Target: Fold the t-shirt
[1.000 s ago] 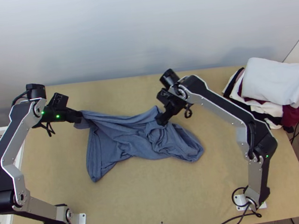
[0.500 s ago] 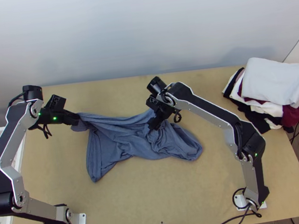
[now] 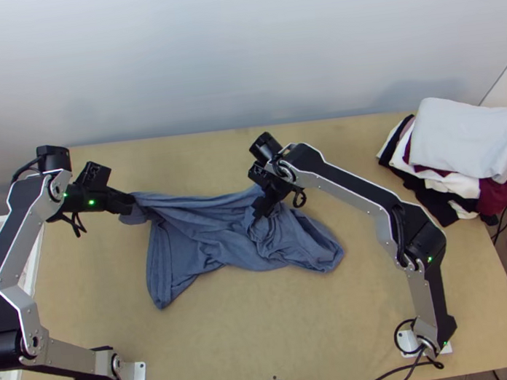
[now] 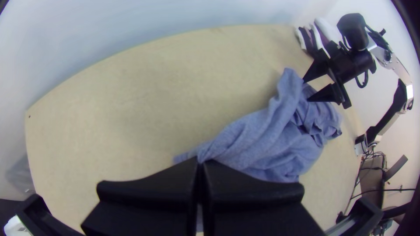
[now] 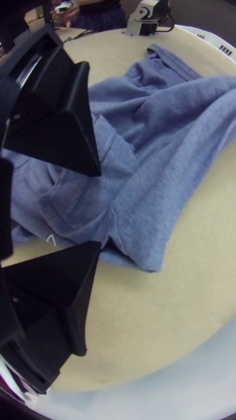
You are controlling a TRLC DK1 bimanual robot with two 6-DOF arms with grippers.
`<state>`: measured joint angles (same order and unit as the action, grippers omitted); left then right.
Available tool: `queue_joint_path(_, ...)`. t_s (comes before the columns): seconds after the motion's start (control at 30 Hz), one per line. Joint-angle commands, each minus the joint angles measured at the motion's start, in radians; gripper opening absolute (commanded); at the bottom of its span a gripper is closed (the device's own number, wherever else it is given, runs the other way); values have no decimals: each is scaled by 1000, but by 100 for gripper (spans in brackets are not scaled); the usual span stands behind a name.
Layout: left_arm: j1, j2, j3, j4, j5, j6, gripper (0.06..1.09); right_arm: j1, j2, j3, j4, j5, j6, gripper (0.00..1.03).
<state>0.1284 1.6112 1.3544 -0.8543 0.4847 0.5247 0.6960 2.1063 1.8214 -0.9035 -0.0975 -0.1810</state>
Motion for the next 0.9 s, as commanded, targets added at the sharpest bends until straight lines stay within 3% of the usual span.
queue_joint_path(0.0,7,-10,-12,-2,-1,9,9,-10,0,-20,18,28,-14,69)
queue_joint_path(0.1,13,-10,-18,-2,-1,15,9,-10,3,-42,40,38,-23,66)
queue_joint_path(0.27,19,-16,-24,-3,-1,18,9,-10,1,-70,112,36,-44,19)
queue_joint_path(0.4,19,-20,-29,-3,-1,20,9,3,-8,-68,112,35,-66,3)
queue_joint_path(0.67,36,-39,-32,-20,-1,18,9,7,-161,-5,35,32,-55,3)
queue_joint_path(0.87,66,-152,-57,-48,11,12,9,17,-258,314,-235,24,-67,3)
